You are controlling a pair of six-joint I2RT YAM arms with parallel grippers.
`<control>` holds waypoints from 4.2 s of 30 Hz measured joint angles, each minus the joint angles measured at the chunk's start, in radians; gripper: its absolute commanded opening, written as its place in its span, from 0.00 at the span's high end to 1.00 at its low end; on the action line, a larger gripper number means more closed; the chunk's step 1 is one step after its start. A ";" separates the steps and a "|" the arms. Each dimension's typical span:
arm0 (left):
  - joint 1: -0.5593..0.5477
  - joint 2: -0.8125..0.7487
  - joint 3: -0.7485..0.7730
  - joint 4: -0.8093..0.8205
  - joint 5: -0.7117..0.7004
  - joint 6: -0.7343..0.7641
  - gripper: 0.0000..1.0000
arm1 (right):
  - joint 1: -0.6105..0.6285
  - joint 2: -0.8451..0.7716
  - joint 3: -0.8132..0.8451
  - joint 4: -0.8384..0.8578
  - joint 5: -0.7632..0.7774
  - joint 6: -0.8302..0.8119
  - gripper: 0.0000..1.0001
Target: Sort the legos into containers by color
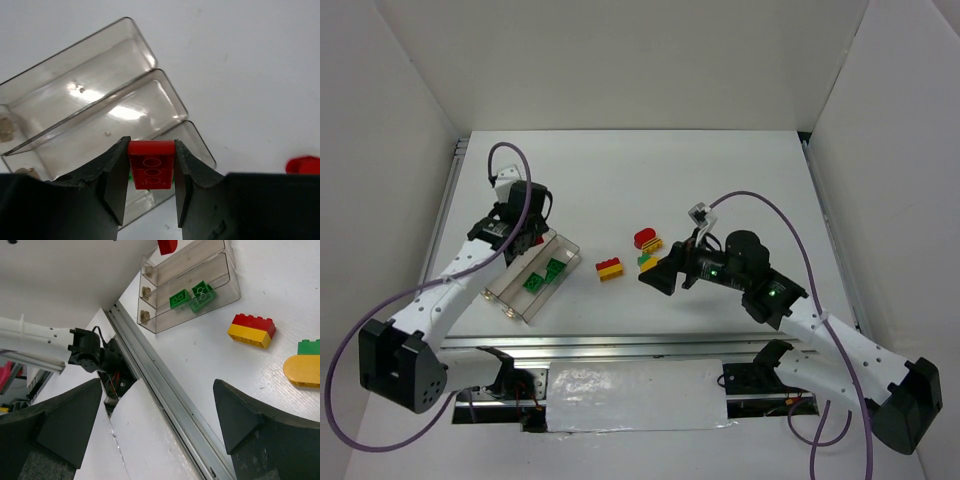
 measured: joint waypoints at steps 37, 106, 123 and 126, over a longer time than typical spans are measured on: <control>0.101 -0.005 -0.047 0.072 0.117 -0.002 0.00 | 0.003 0.319 0.146 -0.267 0.390 0.099 0.02; -0.015 -0.393 -0.315 0.241 0.839 -0.051 0.01 | 0.117 0.569 0.437 -0.176 0.466 -0.346 0.78; -0.016 -0.323 -0.338 0.475 1.070 -0.207 0.02 | 0.241 0.304 0.200 0.016 0.296 -0.439 0.75; -0.022 -0.324 -0.351 0.478 1.086 -0.209 0.04 | 0.265 0.269 0.199 0.047 0.291 -0.445 0.75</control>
